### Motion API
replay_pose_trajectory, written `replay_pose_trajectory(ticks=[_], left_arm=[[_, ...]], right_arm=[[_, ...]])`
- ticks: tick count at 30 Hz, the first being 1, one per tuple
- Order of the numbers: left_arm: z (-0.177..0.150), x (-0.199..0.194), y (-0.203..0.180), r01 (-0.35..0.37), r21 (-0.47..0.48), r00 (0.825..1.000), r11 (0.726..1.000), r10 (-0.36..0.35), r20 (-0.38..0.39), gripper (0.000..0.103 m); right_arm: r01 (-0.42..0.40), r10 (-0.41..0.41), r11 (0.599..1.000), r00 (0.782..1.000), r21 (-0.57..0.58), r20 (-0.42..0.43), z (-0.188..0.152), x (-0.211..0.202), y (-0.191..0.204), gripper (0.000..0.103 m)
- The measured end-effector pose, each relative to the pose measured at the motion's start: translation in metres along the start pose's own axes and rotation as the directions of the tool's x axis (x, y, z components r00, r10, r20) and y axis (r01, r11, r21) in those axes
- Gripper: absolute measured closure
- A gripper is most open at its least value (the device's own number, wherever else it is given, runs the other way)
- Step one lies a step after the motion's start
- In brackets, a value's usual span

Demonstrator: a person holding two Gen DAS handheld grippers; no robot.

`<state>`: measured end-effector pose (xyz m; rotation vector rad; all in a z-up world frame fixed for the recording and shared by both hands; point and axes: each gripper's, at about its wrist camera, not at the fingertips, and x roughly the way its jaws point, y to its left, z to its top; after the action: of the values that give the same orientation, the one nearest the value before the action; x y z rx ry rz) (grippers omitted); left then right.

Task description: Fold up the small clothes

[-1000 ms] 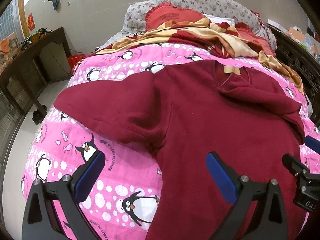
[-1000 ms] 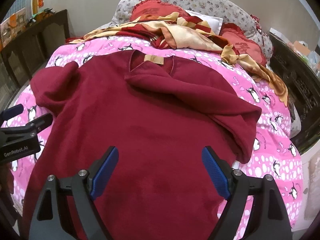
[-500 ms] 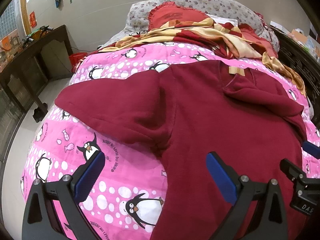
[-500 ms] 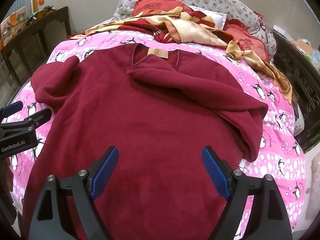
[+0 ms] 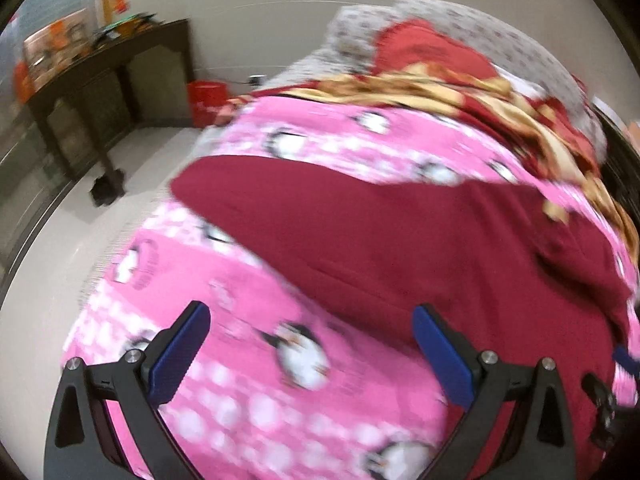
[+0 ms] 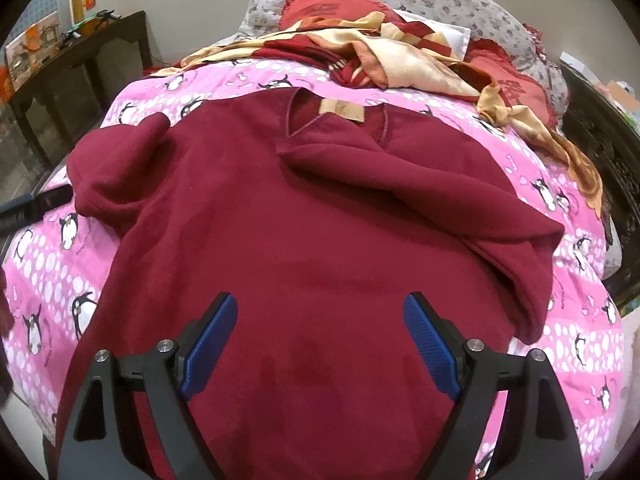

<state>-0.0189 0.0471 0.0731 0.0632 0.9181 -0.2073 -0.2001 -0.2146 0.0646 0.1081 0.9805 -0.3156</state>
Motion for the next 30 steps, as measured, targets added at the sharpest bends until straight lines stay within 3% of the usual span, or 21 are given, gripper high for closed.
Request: replay_pose_trajectory(ticks=[6,8,12,16,23,28,30], left_arm=[[0.036,0.035,0.070,0.042,-0.243,0.999,0.969,-0.047,-0.015,0.002],[0.046,0.051,0.085,0.046,-0.301,0.998,0.952,-0.058,-0.031,0.009],[0.057,0.081,0.103,0.038,-0.380,0.995,0.924,-0.071,-0.073,0.012],[0.061,0.100,0.102,0.032,-0.396,0.993,0.918,-0.075,-0.092,0.014],[0.073,0.113,0.089,0.021,-0.353,0.994,0.936,-0.058,-0.095,0.014],[0.077,0.118,0.084,0.013,-0.334,0.994,0.943,-0.050,-0.101,0.014],[0.075,0.118,0.083,0.012,-0.328,0.994,0.945,-0.047,-0.099,0.014]], right_arm=[[-0.022,0.022,1.000,1.000,0.003,-0.007,0.005,0.009,0.007,0.011],[-0.032,0.032,0.999,0.999,0.006,-0.006,0.006,0.011,0.009,0.011],[-0.039,0.039,0.999,0.999,0.004,0.011,0.012,0.014,0.008,0.011],[-0.027,0.024,0.999,0.997,0.041,0.074,0.022,0.011,-0.014,0.011],[0.005,-0.019,0.995,0.989,0.095,0.146,0.052,0.012,-0.051,0.011],[0.055,-0.045,0.996,0.991,-0.073,0.130,0.074,0.044,-0.031,0.012],[0.106,-0.087,0.982,0.989,-0.154,0.122,0.077,0.061,-0.024,0.025]])
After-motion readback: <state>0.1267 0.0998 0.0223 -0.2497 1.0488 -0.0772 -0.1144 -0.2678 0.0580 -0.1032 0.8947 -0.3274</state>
